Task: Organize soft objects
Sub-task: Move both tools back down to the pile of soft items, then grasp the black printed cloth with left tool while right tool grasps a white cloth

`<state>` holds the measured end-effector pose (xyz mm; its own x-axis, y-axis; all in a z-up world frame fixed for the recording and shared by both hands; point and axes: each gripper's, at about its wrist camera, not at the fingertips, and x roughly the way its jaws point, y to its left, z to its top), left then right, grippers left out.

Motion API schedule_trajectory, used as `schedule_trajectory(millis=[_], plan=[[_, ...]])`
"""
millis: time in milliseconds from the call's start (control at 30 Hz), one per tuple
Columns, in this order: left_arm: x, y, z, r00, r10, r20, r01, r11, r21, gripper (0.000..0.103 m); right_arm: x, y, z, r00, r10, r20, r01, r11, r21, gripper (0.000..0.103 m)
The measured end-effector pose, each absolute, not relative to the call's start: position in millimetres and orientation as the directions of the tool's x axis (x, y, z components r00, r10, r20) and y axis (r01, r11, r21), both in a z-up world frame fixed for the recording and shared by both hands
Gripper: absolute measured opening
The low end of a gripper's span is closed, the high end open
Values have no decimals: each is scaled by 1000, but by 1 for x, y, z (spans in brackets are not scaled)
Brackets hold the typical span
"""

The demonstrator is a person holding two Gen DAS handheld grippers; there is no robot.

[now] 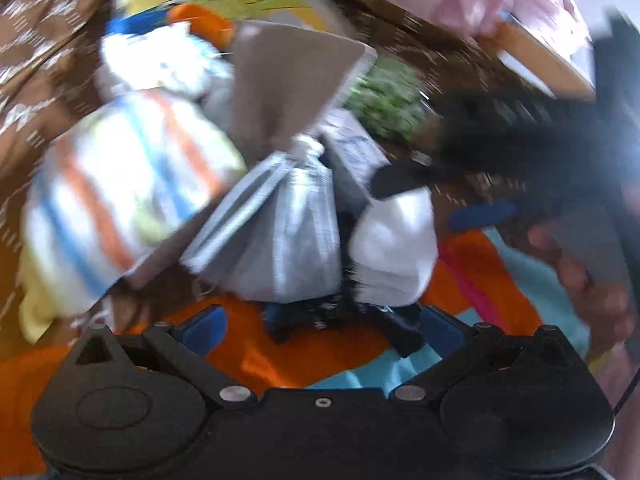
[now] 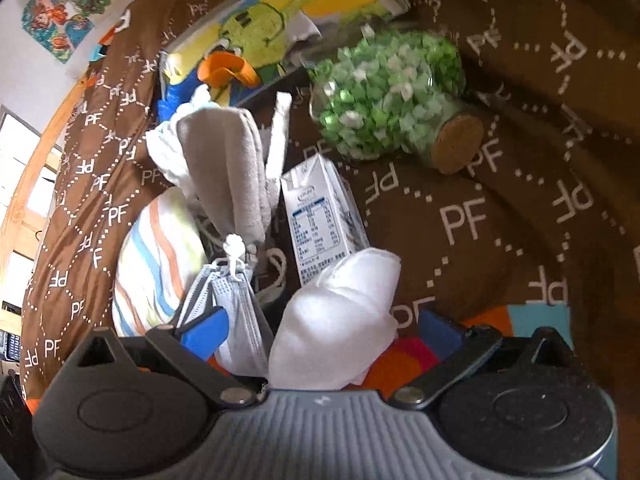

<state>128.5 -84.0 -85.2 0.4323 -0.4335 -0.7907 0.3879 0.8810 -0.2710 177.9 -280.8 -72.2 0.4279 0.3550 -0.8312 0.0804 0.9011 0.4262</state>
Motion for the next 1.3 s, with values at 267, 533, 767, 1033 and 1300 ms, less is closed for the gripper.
schedule_trajectory(millis=[267,533,767,1033,1300], plan=[[139,-108,-106,431,-434,-791,391,880,-270,93,181,-273,-85,380,342,-859,81,913,399,89],[143,-101,-111,421,-394,-817,367,898,-244,56,182,-278,-92,353,333,-874,115,912,394,65],[141,-88,-106,406,-368,-837,331,912,-242,15,176,-290,-91,360,321,-876,151,907,394,31],[124,-59,-95,386,-286,-877,161,957,-241,14,167,-297,-82,393,303,-868,160,907,389,23],[124,-77,-99,409,-320,-855,225,943,-245,47,169,-286,-82,370,353,-859,106,903,416,41]])
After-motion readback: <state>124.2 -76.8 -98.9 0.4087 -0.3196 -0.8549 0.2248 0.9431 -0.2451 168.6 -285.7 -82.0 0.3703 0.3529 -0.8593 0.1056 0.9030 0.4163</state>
